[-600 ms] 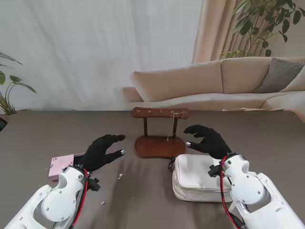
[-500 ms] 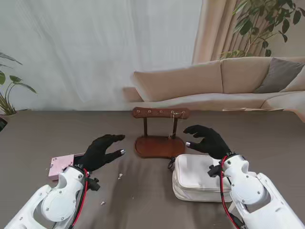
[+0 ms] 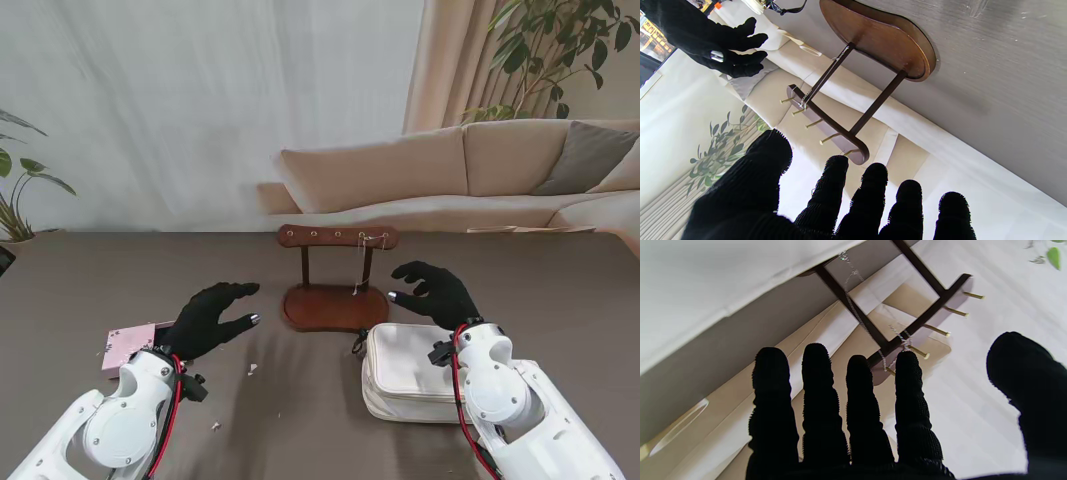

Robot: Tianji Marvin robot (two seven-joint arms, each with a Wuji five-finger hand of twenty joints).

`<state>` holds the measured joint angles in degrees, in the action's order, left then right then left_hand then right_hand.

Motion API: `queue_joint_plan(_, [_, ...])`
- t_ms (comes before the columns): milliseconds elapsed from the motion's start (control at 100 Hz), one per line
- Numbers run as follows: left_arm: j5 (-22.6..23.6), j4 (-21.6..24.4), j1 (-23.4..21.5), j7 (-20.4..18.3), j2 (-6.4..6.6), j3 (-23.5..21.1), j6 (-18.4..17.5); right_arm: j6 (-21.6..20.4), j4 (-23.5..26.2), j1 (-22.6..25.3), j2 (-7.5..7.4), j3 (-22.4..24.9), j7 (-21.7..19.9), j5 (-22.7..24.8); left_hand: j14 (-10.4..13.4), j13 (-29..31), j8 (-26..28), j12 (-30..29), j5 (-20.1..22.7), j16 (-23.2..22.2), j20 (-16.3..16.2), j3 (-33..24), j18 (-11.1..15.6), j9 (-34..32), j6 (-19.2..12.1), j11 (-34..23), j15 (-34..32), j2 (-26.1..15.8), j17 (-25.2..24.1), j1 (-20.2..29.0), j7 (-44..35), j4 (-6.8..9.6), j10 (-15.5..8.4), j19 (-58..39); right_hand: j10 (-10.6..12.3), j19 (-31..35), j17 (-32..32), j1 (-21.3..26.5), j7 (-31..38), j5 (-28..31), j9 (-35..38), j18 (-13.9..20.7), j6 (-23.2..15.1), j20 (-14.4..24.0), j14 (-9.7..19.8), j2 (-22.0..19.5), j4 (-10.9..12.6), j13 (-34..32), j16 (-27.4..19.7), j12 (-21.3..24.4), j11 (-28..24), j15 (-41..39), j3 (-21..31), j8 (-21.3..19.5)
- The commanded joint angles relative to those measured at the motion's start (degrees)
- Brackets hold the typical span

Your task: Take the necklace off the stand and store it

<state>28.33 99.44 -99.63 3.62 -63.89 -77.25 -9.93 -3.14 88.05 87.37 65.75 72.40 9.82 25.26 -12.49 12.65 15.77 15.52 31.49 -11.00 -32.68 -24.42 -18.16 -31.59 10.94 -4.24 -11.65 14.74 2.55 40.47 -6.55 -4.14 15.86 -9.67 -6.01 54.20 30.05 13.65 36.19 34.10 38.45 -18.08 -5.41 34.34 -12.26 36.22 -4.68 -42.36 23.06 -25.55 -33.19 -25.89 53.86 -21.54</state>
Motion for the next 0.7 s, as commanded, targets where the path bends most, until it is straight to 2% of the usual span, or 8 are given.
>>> queue_joint_plan(0, [-0.2, 0.5, -0.5, -0.9, -0.25, -0.3, 0.3, 0.9, -1.4, -1.8, 0.81, -1.2, -0.2, -0.1, -0.2, 0.2, -0.2, 0.6, -0.4, 0.1, 0.2, -0.1, 0.8, -1.0, 0.2, 0.1, 0.1, -0.1, -0.8, -1.0, 0.6, 1.86, 0.2, 0.2, -0.7, 3.3, -9.7, -1.6, 0.9, 1.3, 1.4, -1.1, 0.3, 1.6, -0.1, 0.2, -1.2, -1.8, 1.2, -1.0, -1.4, -1.8, 1.4, 0.4])
queue_joint_plan(340, [-0.6, 0.4, -0.1, -2.3, -0.01, -0.2, 0.5, 9.4, -6.4, -9.5, 1.18, -7.3, 0.8, 4.4, 0.0, 0.2, -0.2, 0.6, 0.5, -0.2, 0.1, 0.5, 0.8, -1.5, 0.4, 0.1, -0.3, -0.6, -0.8, -0.8, 0.3, 1.85, 0.7, 0.2, -0.7, 4.9, -10.6, -2.1, 0.8, 1.4, 1.7, -0.8, 0.0, -0.1, 0.0, 0.8, -1.5, -1.8, 1.5, -1.5, -1.9, -3.4, 3.0, 0.8])
queue_joint_plan(440, [-0.8, 0.5, -0.1, -2.8, 0.08, -0.3, 0.4, 12.2, -7.8, -11.1, 1.47, -8.9, 1.0, 4.6, 0.0, 0.4, -0.1, 0.6, 1.4, -0.2, 0.1, 0.6, 0.7, -1.9, -1.4, 0.0, -0.4, -0.6, -0.8, -0.4, -0.1, 1.86, 0.7, 0.2, -0.9, 4.3, -11.5, -2.2, -0.1, 1.3, 1.5, -0.8, 0.4, -0.9, -0.1, 0.8, -1.5, -1.3, 1.3, -1.2, -1.6, -3.3, 3.1, 1.7])
queue_joint_plan(690, [-0.9, 0.3, 0.2, -3.1, 0.15, -0.1, 0.0, 18.3, -11.1, -13.7, 3.21, -12.4, 4.3, 2.7, -0.1, 0.7, -0.1, 0.7, 2.0, -0.2, 0.1, 1.1, 0.6, -2.4, -0.8, 0.0, -0.4, -0.8, -0.7, -0.3, -0.2, 1.88, 1.0, 0.2, -1.6, 3.2, -12.8, -2.2, -1.7, -0.9, 0.8, -0.9, 2.0, -2.3, -0.7, 1.3, -1.8, -0.1, 0.8, -0.6, -1.2, -2.8, 2.8, 4.5])
